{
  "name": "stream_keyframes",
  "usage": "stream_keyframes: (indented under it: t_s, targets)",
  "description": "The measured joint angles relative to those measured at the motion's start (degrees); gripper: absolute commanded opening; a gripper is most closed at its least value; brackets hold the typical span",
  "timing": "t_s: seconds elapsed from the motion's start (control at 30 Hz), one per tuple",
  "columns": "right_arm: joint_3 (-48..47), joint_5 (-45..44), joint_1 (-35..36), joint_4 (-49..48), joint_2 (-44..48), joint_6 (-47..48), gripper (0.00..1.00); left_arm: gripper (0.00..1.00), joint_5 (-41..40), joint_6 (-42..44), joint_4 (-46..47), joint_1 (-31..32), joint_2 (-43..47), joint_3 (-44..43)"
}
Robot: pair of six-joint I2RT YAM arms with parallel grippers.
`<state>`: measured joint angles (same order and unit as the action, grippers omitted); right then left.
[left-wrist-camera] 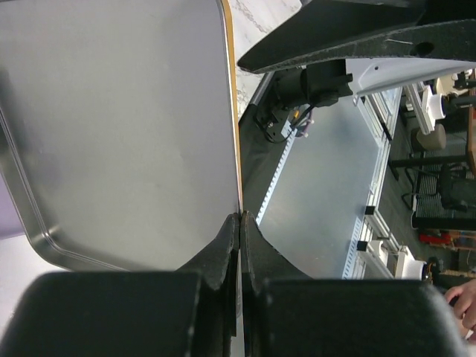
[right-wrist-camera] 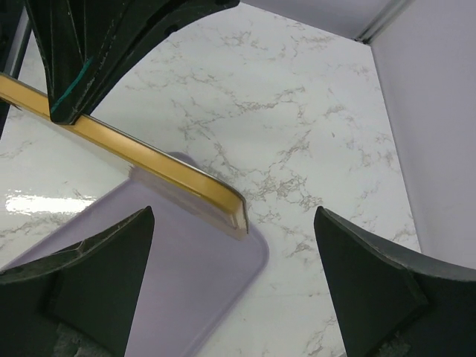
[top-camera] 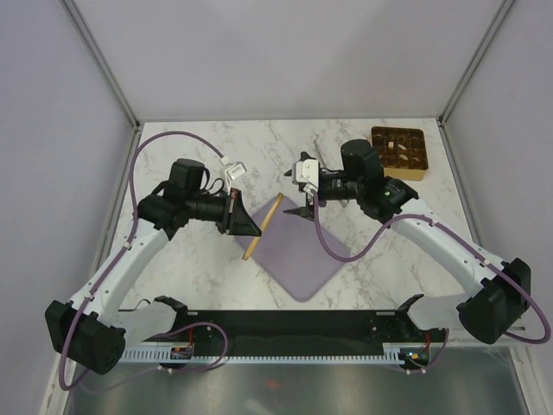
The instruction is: Pack the chocolate
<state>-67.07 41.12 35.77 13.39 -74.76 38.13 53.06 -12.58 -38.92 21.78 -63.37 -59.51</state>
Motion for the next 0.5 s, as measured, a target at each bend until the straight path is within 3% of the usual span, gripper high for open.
stream_keyframes:
  t_s: [0.27, 0.5]
  targets:
    - [-8.28, 4.17, 0.00, 16.13, -5.66, 10.21, 0.94, 0.02, 0.13, 0.02, 0.11, 2.93, -0.02, 0.04]
    - [-8.46, 5.77, 0.00, 23.65, -6.10, 14.88, 0.91, 0.02, 1.57, 0.11, 0.52, 4.52, -1.53, 0.04]
